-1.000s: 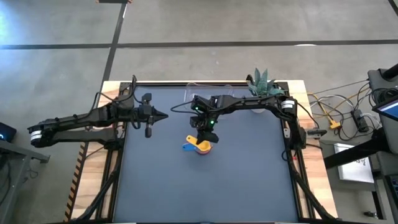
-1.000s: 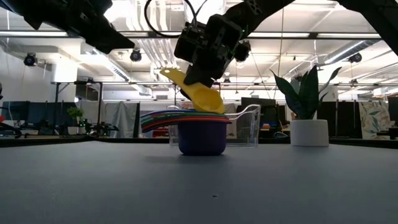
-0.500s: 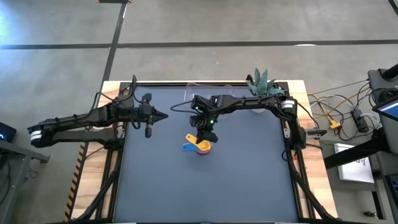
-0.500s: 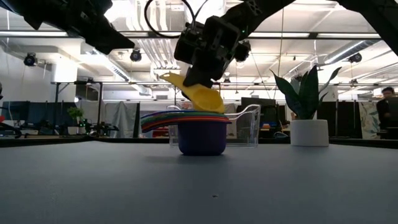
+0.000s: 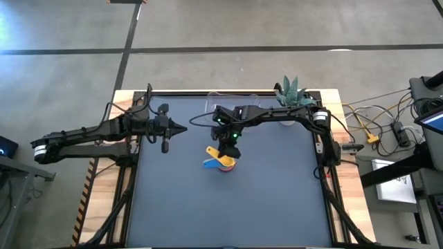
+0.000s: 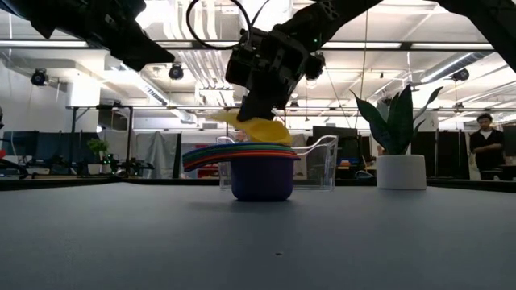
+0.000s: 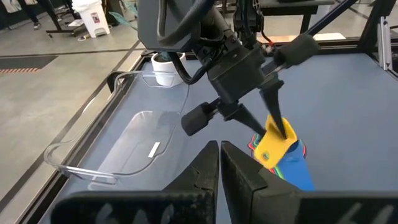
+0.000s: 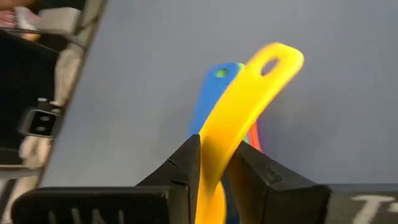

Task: Nest measuring cups in basket
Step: Stack the yellow measuring cup on top of the blue measuring cup, then put the nested measuring cups into the transparent bin

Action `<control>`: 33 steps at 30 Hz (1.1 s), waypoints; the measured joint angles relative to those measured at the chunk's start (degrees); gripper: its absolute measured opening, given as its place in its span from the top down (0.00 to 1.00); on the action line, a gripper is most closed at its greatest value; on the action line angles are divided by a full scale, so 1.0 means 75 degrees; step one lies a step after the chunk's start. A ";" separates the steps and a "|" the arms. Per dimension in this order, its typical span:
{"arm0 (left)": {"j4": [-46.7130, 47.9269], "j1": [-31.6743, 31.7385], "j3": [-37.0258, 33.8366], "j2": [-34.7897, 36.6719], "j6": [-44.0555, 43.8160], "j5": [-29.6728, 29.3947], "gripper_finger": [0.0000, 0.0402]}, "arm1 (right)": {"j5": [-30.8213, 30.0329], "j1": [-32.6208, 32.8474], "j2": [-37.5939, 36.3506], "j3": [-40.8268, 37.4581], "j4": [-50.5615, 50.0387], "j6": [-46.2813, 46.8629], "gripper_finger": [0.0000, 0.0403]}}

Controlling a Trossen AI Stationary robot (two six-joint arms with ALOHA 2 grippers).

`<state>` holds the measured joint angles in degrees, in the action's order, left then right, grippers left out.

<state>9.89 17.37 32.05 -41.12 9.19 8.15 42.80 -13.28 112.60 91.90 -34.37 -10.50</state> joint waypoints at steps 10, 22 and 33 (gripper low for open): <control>0.0012 -0.0003 0.0000 -0.0043 -0.0041 0.0005 1.00 | -0.0334 0.0000 0.0000 0.0124 -0.0186 -0.0315 0.73; 0.0065 -0.0003 0.0000 -0.0064 -0.0109 0.0212 1.00 | -0.0913 0.0000 0.0000 0.0524 -0.0708 -0.0475 0.60; 0.0022 -0.0006 -0.0006 -0.0104 -0.0108 0.0642 0.91 | -0.1881 0.0098 -0.0073 0.1011 -0.1920 -0.0476 0.62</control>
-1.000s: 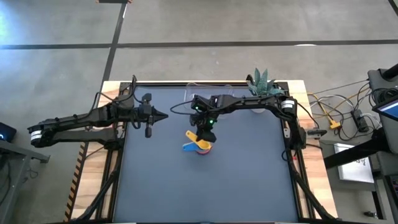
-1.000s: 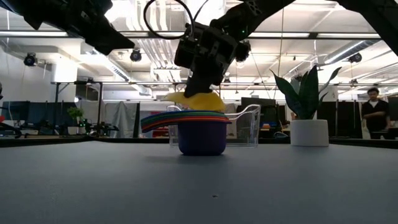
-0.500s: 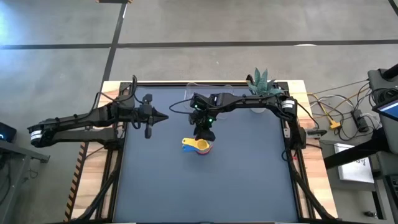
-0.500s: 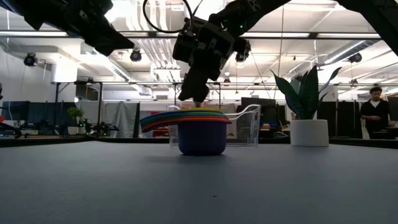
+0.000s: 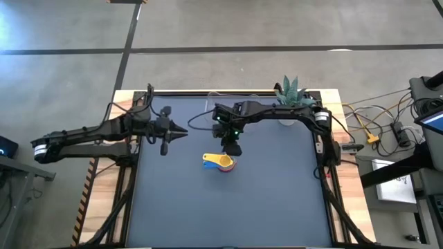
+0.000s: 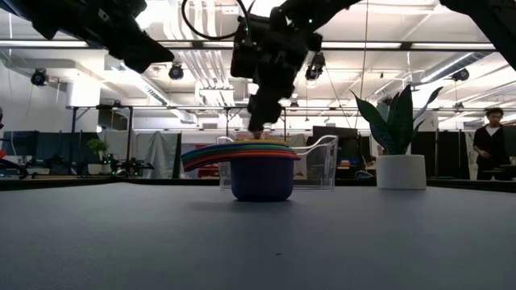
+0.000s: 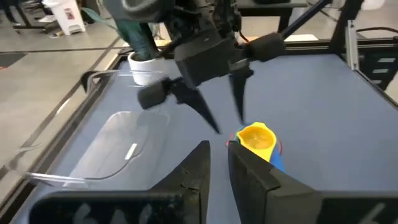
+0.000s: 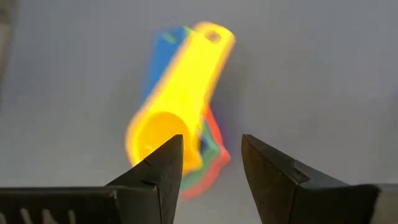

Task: Nest measuring cups in basket
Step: Put the nested measuring cups into the transparent bin

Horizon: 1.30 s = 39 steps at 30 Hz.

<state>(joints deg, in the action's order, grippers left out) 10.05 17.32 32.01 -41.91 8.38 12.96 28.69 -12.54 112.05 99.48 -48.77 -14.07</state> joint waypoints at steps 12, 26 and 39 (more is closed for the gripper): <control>-0.0686 -0.0753 -0.0006 -0.1342 0.0234 0.0159 0.74 | -0.1432 0.0696 -0.0899 -0.0613 0.0064 -0.0010 0.62; -0.0833 -0.1862 0.0885 -0.3373 0.0117 0.0093 0.47 | -0.2674 0.1413 -0.3960 -0.4365 0.3512 0.1296 0.67; 0.2035 -0.1932 0.3281 -0.5308 0.0116 -0.1685 0.25 | -0.2653 0.1548 -0.5310 -0.6442 0.6446 0.1537 0.66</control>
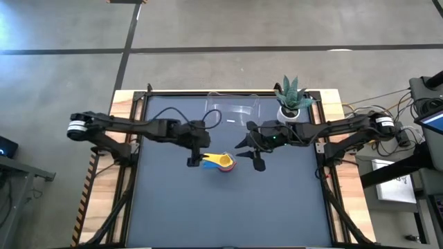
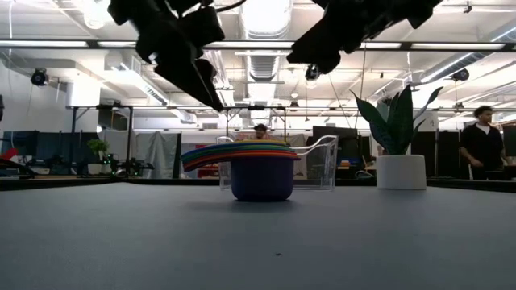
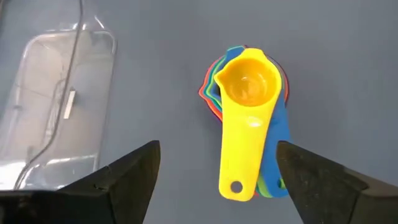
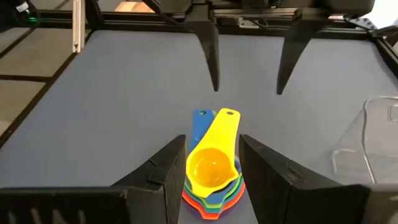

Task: Nest measuring cups in basket
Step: Put the nested measuring cups into the transparent bin

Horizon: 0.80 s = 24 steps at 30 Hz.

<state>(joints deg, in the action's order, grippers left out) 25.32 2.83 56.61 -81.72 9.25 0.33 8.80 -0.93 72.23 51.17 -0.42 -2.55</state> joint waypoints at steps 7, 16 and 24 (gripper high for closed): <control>0.0378 -0.0003 0.0369 -0.0477 0.0019 0.0022 0.25 | 0.0039 0.0122 -0.0007 -0.0325 0.0369 -0.0248 0.66; 0.0351 0.0009 0.0134 -0.0457 -0.0321 0.0018 0.25 | 0.0026 0.0291 -0.0032 -0.0357 0.0324 -0.0439 0.66; 0.0240 -0.0037 0.0027 -0.0465 -0.0555 -0.0129 0.25 | 0.0020 0.0291 -0.0025 -0.0357 0.0321 -0.0405 0.66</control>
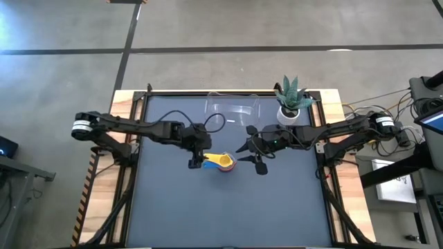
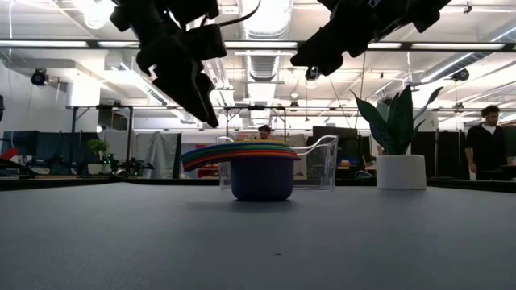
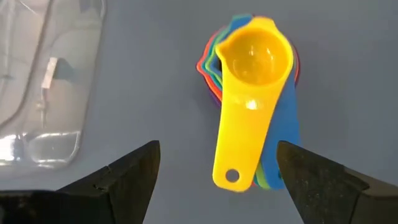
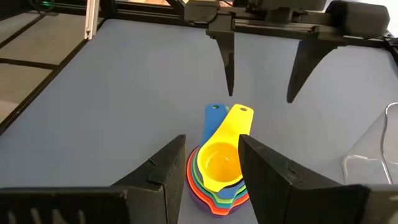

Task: Nest measuring cups in basket
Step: Put the nested measuring cups into the transparent bin

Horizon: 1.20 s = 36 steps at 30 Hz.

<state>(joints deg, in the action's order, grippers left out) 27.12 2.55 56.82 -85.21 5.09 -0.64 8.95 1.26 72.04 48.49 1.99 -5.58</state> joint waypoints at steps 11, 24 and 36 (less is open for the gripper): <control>-0.0446 -0.0126 0.0000 -0.0042 -0.0309 0.0004 0.23 | -0.0003 0.0000 0.0010 0.0000 -0.0021 0.0067 0.66; -0.0762 -0.0750 0.0295 -0.1295 -0.0553 -0.0751 0.16 | -0.0009 0.0000 0.0013 -0.0054 -0.0046 0.0064 0.66; 0.0087 -0.0823 0.1201 -0.1504 -0.0894 -0.0581 0.16 | -0.0009 0.0000 0.0019 -0.0197 -0.0004 0.0070 0.66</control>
<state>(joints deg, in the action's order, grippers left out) 27.77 -3.62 65.83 -96.49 -1.61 -5.00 8.88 1.26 72.18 47.01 1.96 -5.06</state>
